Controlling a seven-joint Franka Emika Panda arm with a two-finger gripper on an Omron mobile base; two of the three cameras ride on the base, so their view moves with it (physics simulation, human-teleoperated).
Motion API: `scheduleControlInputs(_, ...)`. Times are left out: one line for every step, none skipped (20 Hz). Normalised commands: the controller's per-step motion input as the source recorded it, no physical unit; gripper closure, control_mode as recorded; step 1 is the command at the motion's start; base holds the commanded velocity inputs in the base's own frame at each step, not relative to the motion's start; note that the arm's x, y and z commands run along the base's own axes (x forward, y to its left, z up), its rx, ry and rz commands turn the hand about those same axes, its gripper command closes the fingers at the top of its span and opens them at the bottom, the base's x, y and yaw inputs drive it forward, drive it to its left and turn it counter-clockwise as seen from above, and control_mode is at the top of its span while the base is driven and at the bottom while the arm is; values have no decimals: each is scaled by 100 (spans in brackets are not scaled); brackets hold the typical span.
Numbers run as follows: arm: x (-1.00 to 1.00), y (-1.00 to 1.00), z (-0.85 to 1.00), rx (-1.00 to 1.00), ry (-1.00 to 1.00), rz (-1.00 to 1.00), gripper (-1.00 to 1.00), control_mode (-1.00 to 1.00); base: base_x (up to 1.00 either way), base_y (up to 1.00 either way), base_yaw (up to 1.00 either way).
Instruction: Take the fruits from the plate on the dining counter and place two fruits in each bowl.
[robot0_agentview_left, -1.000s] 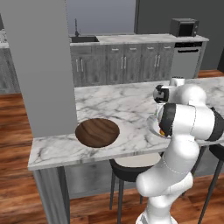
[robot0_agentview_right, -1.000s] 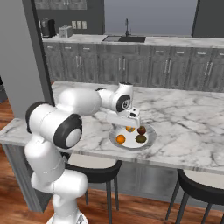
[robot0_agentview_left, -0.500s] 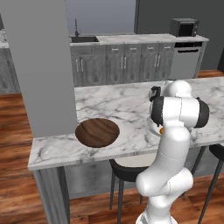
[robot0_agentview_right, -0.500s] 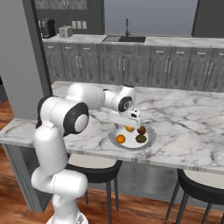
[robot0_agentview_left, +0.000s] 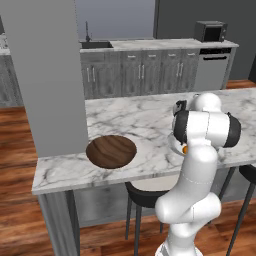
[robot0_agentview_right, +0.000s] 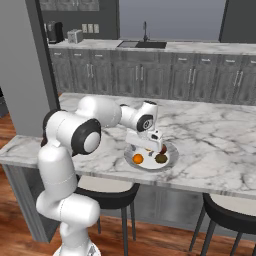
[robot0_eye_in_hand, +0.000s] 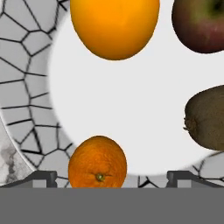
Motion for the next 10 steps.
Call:
scheduleControlInputs(0, 0, 0, 0, 0, 0, -100, -100, 0, 0, 0)
scheduleControlInputs(0, 0, 0, 0, 0, 0, -100, -100, 0, 0, 0)
scheduleControlInputs(0, 0, 0, 0, 0, 0, -100, -100, 0, 0, 0)
scheduleControlInputs(0, 0, 0, 0, 0, 0, -100, -100, 0, 0, 0)
scheduleControlInputs(0, 0, 0, 0, 0, 0, -100, -100, 0, 0, 0)
scheduleControlInputs(0, 0, 0, 0, 2, 0, -100, -100, 0, 0, 0)
scheduleControlInputs(0, 2, 0, 0, 4, 0, -100, -100, 0, 0, 0)
scheduleControlInputs(-4, 4, 0, 0, 5, 0, -100, -100, 0, 0, 0)
scheduleControlInputs(-9, 4, 0, 0, 5, 0, -100, -100, 0, 0, 0)
scheduleControlInputs(-11, 4, 0, 0, 4, 0, -100, -100, 0, 0, 0)
